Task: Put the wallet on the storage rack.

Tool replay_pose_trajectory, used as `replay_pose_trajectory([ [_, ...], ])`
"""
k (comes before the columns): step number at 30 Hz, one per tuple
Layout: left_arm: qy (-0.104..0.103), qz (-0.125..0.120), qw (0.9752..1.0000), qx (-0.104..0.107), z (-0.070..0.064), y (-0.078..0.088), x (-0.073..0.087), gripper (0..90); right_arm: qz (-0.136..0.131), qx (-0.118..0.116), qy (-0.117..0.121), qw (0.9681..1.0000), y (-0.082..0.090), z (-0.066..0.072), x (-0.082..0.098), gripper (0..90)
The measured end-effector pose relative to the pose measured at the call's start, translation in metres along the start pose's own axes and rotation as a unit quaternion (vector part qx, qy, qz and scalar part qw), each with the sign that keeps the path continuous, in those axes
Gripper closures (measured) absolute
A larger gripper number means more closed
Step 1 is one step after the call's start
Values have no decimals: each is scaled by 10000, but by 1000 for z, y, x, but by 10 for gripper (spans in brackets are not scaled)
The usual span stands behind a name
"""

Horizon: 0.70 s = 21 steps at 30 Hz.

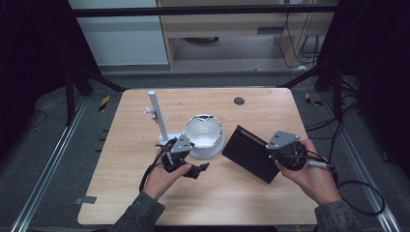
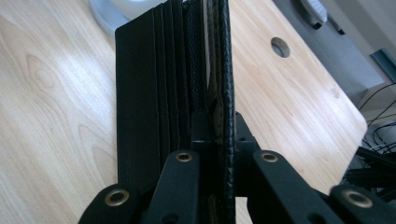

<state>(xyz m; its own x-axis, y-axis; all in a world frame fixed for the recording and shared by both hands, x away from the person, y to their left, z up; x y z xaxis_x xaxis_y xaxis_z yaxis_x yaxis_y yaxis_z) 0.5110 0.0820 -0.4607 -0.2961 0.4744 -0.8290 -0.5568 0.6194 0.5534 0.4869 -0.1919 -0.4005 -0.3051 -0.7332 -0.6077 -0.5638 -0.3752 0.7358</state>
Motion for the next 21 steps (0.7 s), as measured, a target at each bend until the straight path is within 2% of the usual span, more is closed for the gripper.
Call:
replay_pose_trajectory([
  [13,-66,-99,9999,59,-6,-1,-2,91,-177,218,-101,9996,9,-8,2,850],
  [21,-97,-274,9995,133,-8,3,-13,88,-518,285,-129,9982,18,-12,-5,850],
])
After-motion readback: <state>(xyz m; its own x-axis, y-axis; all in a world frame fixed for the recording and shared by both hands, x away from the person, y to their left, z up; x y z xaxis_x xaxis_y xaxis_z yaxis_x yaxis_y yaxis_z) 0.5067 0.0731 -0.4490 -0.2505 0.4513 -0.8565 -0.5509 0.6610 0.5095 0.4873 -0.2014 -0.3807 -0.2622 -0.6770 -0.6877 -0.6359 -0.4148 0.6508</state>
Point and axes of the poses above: each handheld gripper's, and its own axes: y roughly backward along the jaws, x roughly out of its underside, z roughly to its left, the point moved 6 cm from there along -y, roughly forward along the jaws, and after that the axes turned 8 degrees about -x, right-handed, at the moved point
